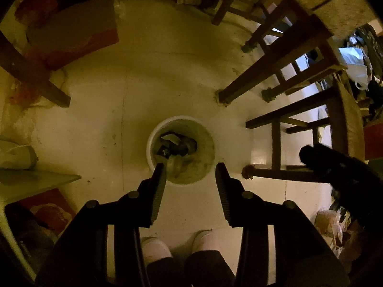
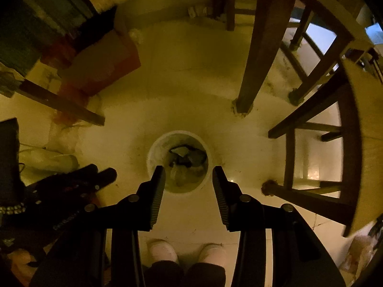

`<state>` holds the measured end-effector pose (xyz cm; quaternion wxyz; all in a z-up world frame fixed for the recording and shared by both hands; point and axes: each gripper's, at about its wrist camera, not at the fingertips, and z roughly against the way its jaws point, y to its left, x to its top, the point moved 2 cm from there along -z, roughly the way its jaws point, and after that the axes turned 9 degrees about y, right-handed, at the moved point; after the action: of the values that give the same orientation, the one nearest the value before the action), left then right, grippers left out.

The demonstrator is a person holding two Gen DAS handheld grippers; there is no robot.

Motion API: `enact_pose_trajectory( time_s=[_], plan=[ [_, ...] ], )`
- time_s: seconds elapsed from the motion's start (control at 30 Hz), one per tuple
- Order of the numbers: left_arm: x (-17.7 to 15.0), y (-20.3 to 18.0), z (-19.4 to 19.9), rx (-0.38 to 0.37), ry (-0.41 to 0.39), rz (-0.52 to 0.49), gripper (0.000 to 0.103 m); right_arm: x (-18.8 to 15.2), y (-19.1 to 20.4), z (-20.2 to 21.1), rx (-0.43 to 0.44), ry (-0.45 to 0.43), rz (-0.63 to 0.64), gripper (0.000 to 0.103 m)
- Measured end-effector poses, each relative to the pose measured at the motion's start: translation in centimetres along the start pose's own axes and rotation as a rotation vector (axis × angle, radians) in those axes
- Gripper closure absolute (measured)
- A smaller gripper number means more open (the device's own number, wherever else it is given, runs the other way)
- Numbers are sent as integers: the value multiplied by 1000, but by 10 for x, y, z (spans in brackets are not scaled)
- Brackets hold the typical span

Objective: Collect trash
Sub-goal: 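Open both tools to drop the tin and bag into the wastebasket, then raise both open tools and move them toward the table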

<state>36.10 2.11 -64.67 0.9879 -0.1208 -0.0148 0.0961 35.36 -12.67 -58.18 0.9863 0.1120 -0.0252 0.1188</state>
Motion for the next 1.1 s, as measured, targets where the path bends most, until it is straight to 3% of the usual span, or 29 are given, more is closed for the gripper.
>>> enact_pose_trajectory(
  time_s=[0.3,0.73,0.77,0.83,0.9,1.1],
  plan=[
    [-13,-26,115,45,-80,-68,62,-3,23,97,10,-79,32,65],
    [-43,-60,342,57,-332,-122,62,-28,78,290,6,-298,104,65],
    [-47,-62,359,59,-356,-130,62,-32,84,306,3,-320,112,63],
    [-55,-68,392,62,-406,-145,61,-40,93,332,-2,-373,120,46],
    [-62,-71,420,65,-452,-158,60,-50,100,359,-10,-435,125,35],
    [-88,-77,506,56,-591,-186,41,-68,126,432,-40,-572,142,32]
  ],
)
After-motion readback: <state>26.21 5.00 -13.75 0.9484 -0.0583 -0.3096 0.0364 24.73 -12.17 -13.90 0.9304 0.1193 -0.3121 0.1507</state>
